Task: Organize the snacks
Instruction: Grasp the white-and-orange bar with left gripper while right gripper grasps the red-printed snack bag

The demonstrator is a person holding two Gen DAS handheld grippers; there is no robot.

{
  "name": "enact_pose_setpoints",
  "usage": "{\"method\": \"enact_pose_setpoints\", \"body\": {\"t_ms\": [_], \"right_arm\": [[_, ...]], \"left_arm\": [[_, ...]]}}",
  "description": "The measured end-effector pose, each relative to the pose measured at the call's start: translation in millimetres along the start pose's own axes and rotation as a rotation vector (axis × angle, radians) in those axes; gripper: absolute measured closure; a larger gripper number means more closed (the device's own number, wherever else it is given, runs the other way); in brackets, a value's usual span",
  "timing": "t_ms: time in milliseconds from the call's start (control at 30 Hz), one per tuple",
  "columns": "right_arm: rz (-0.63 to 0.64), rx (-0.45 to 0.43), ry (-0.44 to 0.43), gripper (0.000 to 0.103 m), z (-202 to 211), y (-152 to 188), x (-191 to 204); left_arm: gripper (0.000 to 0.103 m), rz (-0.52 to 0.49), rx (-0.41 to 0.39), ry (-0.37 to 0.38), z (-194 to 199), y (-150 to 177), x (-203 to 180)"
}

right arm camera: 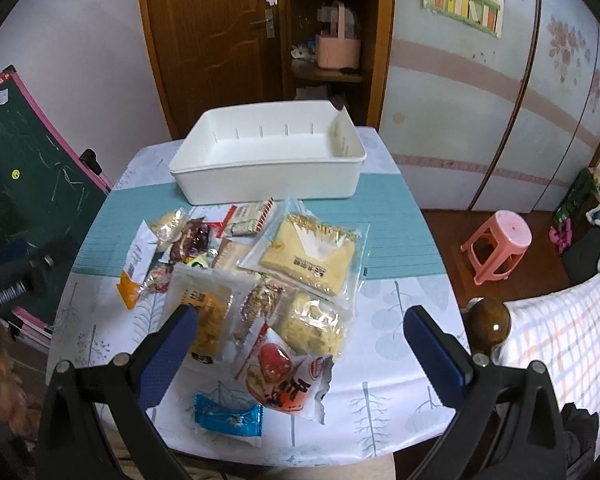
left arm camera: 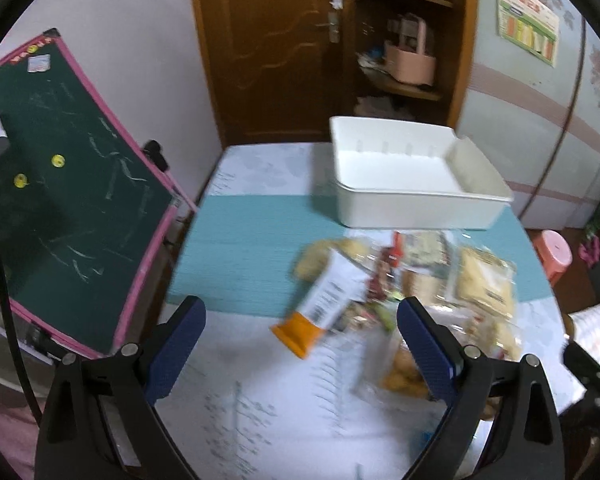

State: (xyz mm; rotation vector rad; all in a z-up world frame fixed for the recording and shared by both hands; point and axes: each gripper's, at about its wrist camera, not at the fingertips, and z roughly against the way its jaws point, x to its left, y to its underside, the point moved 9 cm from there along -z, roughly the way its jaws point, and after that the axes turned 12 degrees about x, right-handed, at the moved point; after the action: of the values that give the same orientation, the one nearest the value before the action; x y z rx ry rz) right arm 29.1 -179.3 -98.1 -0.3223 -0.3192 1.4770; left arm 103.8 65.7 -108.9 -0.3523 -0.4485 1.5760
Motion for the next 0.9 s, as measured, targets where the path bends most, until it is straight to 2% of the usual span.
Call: {"method": "enact_pose_setpoints", "body": {"t_ms": [133, 300, 400, 500, 700, 900], "right_arm": [[-0.002, 0.034, 0.005, 0.0, -18.5, 2.8, -10.7], [-0.002, 0.116, -0.013, 0.0, -53.2, 16.7, -22.5], [-0.014, 0.194, -0.103, 0.002, -75.2, 31.5, -22.4], [-0.023, 0.267, -0.156, 0.003, -95.2, 45.7, -17.7], [-0.012, 0.35, -0.223, 0.005, -116.5, 60.3, -3.1], [0.007, 0.426, -0.249, 0.006, -134.6, 70.5, 10.7]], "left_arm": [[0.007, -0.002, 0.02, -0.024, -17.7, -2.6, 19.1], [0.007, -0.014, 0.125, -0.008, -62.3, 5.8, 26.9], [0.007, -0.053, 0.151, -0.002, -81.5, 11.8, 20.9], [0.007, -0.109, 0.183, 0.008, -103.5, 18.4, 10.9], [0.007, -0.164, 0.231, 0.059, -137.2, 18.7, -7.8], [0.007, -0.187, 0.279, 0.097, -166.6, 10.1, -16.2]]}}
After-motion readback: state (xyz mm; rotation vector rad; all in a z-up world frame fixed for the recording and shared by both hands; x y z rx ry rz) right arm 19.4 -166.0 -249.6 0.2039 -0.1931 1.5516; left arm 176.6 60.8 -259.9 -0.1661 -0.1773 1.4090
